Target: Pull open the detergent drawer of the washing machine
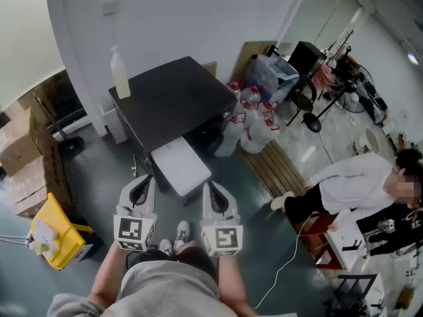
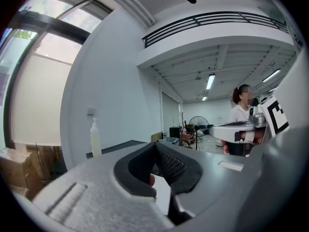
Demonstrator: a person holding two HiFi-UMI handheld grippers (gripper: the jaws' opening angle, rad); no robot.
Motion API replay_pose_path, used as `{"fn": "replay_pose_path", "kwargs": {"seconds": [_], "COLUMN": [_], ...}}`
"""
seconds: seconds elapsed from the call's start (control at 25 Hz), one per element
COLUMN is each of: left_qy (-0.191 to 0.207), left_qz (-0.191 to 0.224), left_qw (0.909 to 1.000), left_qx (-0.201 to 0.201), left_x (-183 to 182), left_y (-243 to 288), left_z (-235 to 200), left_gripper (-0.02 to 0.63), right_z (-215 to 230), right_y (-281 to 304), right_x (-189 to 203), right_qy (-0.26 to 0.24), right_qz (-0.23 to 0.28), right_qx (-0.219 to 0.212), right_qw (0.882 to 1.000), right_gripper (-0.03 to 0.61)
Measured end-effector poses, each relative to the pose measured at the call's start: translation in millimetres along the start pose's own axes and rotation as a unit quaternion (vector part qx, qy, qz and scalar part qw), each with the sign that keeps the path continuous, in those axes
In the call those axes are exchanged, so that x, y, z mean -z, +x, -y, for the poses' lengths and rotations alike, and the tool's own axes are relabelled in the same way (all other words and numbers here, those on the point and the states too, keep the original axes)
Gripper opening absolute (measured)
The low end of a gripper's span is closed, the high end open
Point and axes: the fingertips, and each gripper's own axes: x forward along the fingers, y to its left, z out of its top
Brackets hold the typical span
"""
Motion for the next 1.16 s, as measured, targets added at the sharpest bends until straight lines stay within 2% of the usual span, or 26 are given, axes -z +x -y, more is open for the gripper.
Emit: {"fn": "replay_pose_path", "kwargs": {"seconds": [1.16], "left_qy": [0.005], "left_qz": [-0.001], "left_qw": [0.9999], "left_qx": [0.011], "left_x": [1.0], "left_y": [0.4], "left_z": [12.7], "left_gripper": [0.011], "right_z": [11.1], "right_y": [-10.7], "right_x": [2.3], "right_qy": [0.009], "right_qz": [0.005], "right_qx": [0.016], "right_qw": [1.000], "right_gripper": [0.005]}}
